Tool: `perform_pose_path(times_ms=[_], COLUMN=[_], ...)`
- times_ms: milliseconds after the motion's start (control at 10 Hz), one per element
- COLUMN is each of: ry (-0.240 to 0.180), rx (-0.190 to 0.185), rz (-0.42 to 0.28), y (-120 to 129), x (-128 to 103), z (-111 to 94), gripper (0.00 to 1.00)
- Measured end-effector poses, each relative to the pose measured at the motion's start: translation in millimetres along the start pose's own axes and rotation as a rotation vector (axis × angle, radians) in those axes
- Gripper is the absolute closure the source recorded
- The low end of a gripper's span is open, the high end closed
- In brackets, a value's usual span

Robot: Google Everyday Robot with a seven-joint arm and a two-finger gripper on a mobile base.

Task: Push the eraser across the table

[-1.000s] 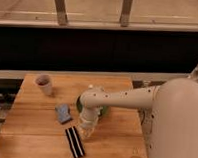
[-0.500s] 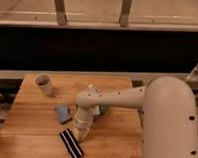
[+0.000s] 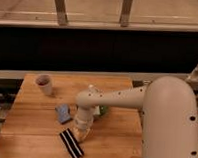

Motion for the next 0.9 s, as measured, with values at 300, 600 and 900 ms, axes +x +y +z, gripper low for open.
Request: perform_pose_path(times_ms=[300,600,900], ry=[-0.005,-0.008,-0.008], rx=[0.017,0.015,0.017], rz=[-0.044,-0.043,-0.048], y=[11.6,11.4,12.8], x=[-2.0,-2.5,-3.2], z=[-1.7,-2.0,-1.9], gripper=[1.0,1.0,1.0])
